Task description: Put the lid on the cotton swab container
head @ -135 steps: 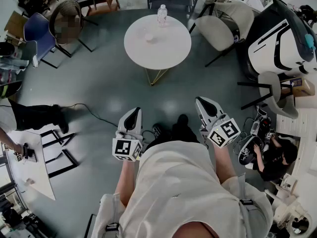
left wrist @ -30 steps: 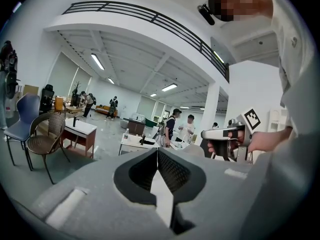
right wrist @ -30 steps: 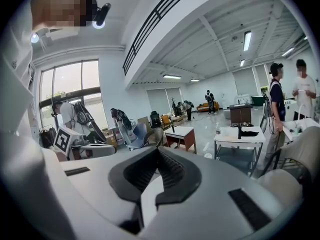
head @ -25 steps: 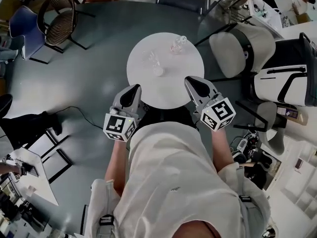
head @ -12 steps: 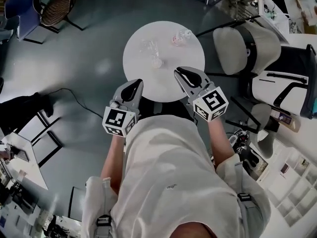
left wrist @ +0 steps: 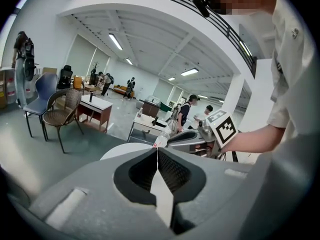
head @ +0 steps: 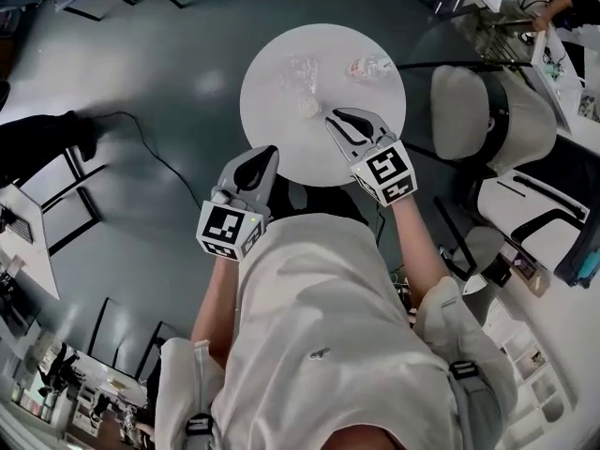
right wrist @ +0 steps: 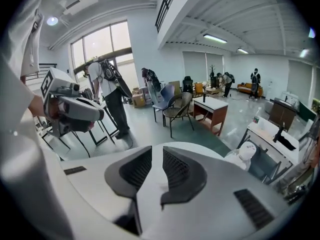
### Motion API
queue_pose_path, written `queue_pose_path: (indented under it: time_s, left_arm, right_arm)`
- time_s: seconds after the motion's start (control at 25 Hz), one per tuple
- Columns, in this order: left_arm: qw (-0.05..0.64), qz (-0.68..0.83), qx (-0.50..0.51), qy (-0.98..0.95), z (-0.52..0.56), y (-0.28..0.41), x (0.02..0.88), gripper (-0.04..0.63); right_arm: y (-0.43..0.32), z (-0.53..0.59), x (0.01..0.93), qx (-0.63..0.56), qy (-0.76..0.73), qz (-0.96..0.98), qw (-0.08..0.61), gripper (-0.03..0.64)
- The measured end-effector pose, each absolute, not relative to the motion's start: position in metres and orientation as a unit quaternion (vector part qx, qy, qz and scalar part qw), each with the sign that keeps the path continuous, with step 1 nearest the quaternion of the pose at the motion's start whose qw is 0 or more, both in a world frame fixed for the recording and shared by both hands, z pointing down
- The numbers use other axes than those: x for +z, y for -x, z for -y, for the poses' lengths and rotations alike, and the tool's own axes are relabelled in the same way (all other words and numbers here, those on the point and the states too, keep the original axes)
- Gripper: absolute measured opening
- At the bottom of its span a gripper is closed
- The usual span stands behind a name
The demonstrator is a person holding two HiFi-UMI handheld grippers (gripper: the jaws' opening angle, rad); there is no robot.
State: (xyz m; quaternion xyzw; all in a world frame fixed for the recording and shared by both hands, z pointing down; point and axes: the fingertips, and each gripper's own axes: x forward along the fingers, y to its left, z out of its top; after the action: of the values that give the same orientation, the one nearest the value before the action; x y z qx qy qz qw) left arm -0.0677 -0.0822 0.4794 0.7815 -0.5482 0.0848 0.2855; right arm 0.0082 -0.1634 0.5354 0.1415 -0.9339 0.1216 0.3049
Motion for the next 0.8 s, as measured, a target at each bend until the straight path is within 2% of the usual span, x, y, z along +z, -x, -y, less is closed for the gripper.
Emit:
queue_pose_path:
  time_s: [0.24,0.52,0.8]
  left_arm:
    - [0.311,0.583,0.082,-0.746,0.079,0.057,0.496,0.011]
    - [0.325,0.614,0.076,-0.715,0.073,0.051,0.511,0.011]
    - [0.338,0.639,0.062,-0.688,0.067,0.05,0.517,0.011]
  right_arm:
    - [-0.004,0.171,0.581,0.113,-0.093,0.927,0.346,0.081]
    - [0.005,0.169,0.627,0.049,-0.029,0.914,0.401,0.095]
    - [0.02,0.168,0.653,0.017,0.01,0.904,0.427,0.112]
